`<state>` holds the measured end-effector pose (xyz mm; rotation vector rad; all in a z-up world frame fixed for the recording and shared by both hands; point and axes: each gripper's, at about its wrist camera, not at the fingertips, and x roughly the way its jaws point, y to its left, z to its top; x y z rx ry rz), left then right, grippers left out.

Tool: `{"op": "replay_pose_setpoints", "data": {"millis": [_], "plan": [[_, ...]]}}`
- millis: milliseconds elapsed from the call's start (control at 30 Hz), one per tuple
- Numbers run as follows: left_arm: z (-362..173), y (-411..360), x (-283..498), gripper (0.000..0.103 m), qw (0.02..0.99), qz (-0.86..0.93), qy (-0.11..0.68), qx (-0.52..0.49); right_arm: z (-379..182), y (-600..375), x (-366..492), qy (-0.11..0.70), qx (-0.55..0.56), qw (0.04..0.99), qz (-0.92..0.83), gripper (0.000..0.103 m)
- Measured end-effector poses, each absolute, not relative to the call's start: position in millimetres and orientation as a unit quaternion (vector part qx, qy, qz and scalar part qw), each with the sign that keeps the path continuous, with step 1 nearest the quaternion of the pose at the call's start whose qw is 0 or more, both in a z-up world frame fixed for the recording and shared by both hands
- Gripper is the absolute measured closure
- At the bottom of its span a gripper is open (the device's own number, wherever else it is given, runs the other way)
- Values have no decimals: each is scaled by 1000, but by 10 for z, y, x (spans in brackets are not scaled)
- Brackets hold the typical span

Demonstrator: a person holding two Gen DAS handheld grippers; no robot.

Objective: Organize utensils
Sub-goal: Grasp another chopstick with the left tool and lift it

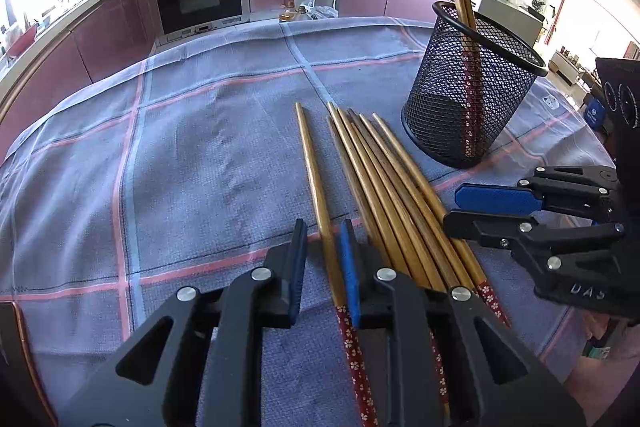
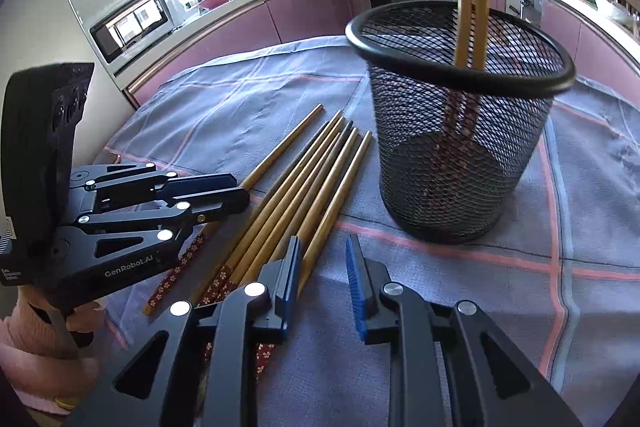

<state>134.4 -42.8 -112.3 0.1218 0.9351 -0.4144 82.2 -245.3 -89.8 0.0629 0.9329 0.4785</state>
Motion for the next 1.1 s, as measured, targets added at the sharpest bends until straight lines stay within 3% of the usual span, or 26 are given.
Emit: {"op": "replay_pose_setpoints", "data": {"millis": [333, 400, 467, 1100], "plan": [[-1133, -512, 1441, 83, 873, -190, 444, 74, -926, -2325, 862, 435, -1, 876, 207, 89], [-1126, -518, 1441, 94, 873, -188, 445, 68, -939, -2384, 862, 436, 17, 875, 209, 93], [-1124, -501, 1421, 95, 874, -187, 446, 59, -949, -2451, 868, 437, 37, 873, 213, 96], [-655, -328, 1084, 95, 880, -250, 403, -10, -532, -2687, 610, 360, 72, 888, 278, 97]]}}
